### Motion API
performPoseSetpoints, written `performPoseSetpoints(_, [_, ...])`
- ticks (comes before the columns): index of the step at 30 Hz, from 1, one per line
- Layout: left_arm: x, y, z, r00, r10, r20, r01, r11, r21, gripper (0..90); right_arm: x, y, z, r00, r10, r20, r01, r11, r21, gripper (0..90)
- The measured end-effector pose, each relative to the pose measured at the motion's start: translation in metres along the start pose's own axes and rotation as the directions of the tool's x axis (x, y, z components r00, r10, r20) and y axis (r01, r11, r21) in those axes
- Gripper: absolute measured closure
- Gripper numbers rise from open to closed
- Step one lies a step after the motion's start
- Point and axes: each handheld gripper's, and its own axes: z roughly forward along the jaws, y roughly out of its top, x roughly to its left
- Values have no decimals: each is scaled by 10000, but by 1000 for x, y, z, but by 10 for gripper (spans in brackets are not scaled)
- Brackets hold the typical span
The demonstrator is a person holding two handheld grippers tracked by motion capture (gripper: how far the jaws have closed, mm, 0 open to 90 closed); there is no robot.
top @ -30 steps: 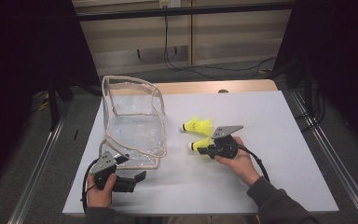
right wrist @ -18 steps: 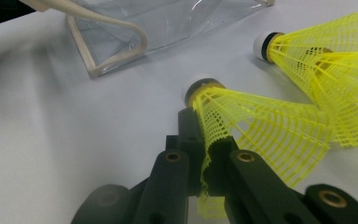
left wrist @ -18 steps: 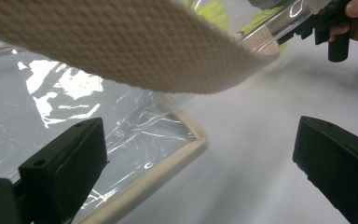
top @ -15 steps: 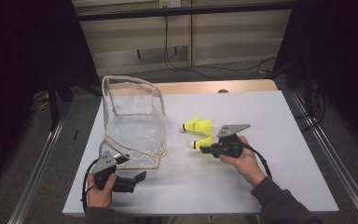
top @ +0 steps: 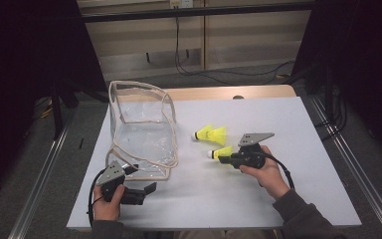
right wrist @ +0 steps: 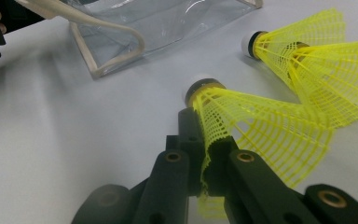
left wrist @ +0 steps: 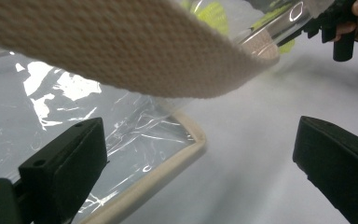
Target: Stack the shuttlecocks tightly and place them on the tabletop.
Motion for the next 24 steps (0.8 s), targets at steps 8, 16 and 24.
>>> performPoseSetpoints(8, [0, 0, 2, 10000, -6, 68, 5, 10000, 33, 27, -5, -1, -7, 9999, 76, 152, -76, 10000, -61, 886])
performPoseSetpoints(16, [0, 0, 1, 10000, -1, 24, 1, 10000, 29, 27, -9, -1, -12, 9995, 99, 289, -94, 9998, -184, 886])
performPoseSetpoints(24, [0, 0, 1, 10000, -32, 17, 32, 10000, -38, 27, -12, 3, -21, 9988, 113, 469, -97, 9993, -348, 886])
